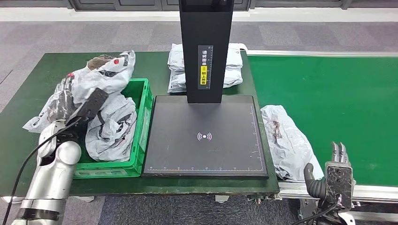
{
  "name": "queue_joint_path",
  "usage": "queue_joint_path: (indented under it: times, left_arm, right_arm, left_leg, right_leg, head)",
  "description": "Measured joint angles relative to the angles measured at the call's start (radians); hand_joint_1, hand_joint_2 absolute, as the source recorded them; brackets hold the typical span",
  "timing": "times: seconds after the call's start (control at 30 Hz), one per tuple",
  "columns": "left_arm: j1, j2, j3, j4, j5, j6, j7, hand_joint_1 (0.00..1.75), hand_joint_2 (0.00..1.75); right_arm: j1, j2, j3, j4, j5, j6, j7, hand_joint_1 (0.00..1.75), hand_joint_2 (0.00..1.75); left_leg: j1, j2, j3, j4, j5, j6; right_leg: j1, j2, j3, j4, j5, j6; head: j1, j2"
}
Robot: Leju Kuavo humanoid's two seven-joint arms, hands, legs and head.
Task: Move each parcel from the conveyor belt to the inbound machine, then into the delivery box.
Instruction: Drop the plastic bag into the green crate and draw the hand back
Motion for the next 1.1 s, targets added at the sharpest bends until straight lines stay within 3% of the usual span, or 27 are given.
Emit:
queue_joint_path:
  times: [0.13, 0.5, 0.83, 1.1]
  left_arm:
    - [0.000, -0.016, 0.050, -0.051, 0.095, 0.025, -0.045, 0.00, 0.00]
    - [0.007, -0.046, 0.059, -0.117, 0.245, -0.126, -0.116, 0.00, 0.00]
    - [0.047, -0.044, 0.041, -0.152, 0.184, -0.208, -0.077, 0.00, 0.00]
    - [0.054, -0.044, 0.040, -0.152, 0.182, -0.199, -0.094, 0.00, 0.00]
  right_arm:
    - [0.000, 0.002, 0.000, 0.000, 0.008, -0.002, 0.000, 0.00, 1.75]
    - [-0.015, 0.007, 0.000, 0.000, 0.018, 0.006, 0.001, 0.00, 1.75]
    - [-0.029, 0.008, 0.000, 0.001, 0.023, 0.008, 0.001, 0.00, 1.75]
    - [-0.031, 0.008, 0.000, 0.005, 0.018, 0.007, 0.001, 0.00, 1.75]
  left_leg:
    - [0.000, -0.001, 0.000, 0.000, 0.000, 0.000]
    - [0.000, -0.002, 0.000, 0.000, 0.000, 0.000]
    - [0.000, -0.002, 0.000, 0.000, 0.000, 0.000]
    - [0.000, -0.002, 0.000, 0.000, 0.000, 0.000]
  right_leg:
    - [-0.001, 0.000, 0.000, 0.000, 0.000, 0.000]
    - [-0.001, -0.001, 0.001, 0.000, 0.000, 0.000]
    - [-0.001, -0.001, 0.000, 0.000, -0.001, 0.000]
    - [-0.001, -0.001, 0.000, 0.000, -0.001, 0.000]
  head:
    - [0.000, 0.000]
    - [0.000, 0.000]
    - [0.000, 0.000]
    - [0.000, 0.000]
